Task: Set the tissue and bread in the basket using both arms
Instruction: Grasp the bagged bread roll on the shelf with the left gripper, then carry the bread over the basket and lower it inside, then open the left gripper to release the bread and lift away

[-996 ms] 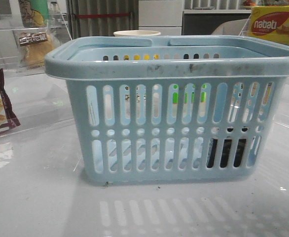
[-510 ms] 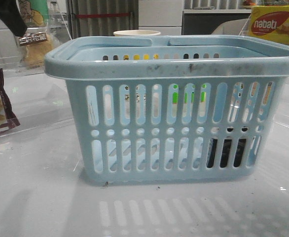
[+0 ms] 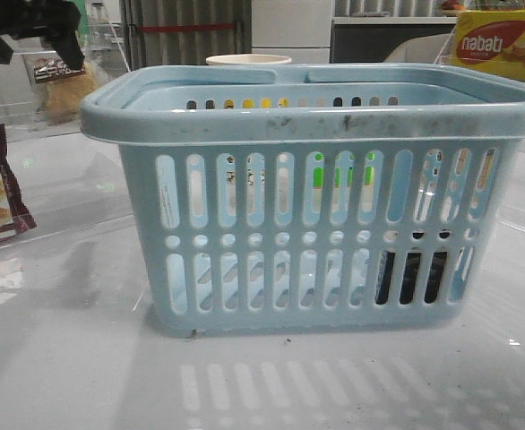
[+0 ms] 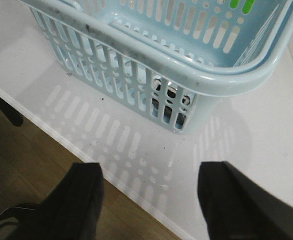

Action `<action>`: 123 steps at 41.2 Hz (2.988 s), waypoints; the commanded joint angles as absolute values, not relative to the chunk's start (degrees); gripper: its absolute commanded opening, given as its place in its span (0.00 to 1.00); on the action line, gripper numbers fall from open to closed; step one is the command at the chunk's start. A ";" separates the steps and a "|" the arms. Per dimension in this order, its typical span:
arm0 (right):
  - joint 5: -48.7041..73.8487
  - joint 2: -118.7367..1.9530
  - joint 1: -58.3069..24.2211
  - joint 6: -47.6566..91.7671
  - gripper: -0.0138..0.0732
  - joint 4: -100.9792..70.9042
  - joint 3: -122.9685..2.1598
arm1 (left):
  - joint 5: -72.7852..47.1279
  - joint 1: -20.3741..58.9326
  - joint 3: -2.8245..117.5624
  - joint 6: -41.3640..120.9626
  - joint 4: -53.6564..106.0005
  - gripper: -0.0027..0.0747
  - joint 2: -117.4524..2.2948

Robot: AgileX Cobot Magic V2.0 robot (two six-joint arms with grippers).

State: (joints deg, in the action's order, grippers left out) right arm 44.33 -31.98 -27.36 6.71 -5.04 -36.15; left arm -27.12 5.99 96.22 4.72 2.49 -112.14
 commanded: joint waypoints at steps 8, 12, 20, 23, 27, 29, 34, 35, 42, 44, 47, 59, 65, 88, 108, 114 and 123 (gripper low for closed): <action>40.53 -32.00 -27.31 7.10 0.76 -4.52 -37.69 | -19.90 6.06 98.54 4.57 3.17 0.82 -112.63; 40.53 -32.00 -27.31 7.10 0.76 -4.52 -37.69 | -19.90 6.06 98.54 4.57 3.05 0.71 -112.73; 40.53 -32.00 -27.31 7.10 0.76 -4.52 -37.69 | -19.90 6.06 98.54 4.57 2.77 0.49 -112.73; 40.53 -32.00 -27.31 7.10 0.76 -4.52 -37.69 | -19.90 6.06 98.54 4.57 2.77 0.43 -112.73; 40.53 -32.00 -27.31 7.10 0.76 -4.52 -37.69 | -19.90 6.06 98.54 4.57 2.77 0.36 -112.73; 40.53 -32.00 -27.31 7.10 0.76 -4.52 -37.69 | -20.26 6.06 98.96 4.57 2.77 0.33 -112.61; 40.53 -32.00 -27.31 7.10 0.76 -4.52 -37.69 | -23.23 6.06 100.64 4.57 2.77 0.26 -112.04; 40.53 -32.00 -27.31 7.10 0.76 -4.52 -37.69 | -24.12 6.06 101.05 4.57 2.77 0.24 -111.78; 40.53 -32.00 -27.31 7.10 0.76 -4.52 -37.69 | -32.32 6.06 104.68 4.57 2.77 0.15 -109.64; 40.53 -32.00 -27.31 7.10 0.76 -4.52 -37.69 | -34.72 6.06 105.96 4.57 2.77 0.15 -108.89; 40.53 -32.00 -27.31 7.10 0.76 -4.52 -37.69 | -37.66 6.06 107.50 4.57 2.90 0.15 -107.52; 40.53 -32.00 -27.31 7.10 0.76 -4.52 -37.69 | -44.79 9.88 108.93 12.08 3.16 0.15 -98.84; 40.53 -32.00 -27.31 7.10 0.76 -4.52 -37.69 | -47.27 14.47 106.04 17.69 8.45 0.15 -94.11; 40.53 -32.00 -27.31 7.10 0.76 -4.52 -37.69 | -56.05 32.61 98.33 29.35 18.30 0.15 -98.78; 40.53 -32.00 -27.31 7.10 0.76 -4.52 -37.69 | -55.56 33.46 98.33 29.35 18.67 0.53 -106.10; 40.53 -32.00 -27.31 7.10 0.76 -4.52 -37.69 | -58.03 33.33 100.06 29.35 18.67 0.61 -105.74; 40.53 -32.00 -27.31 7.10 0.76 -4.52 -37.69 | -60.67 33.33 102.49 29.24 18.44 0.61 -100.49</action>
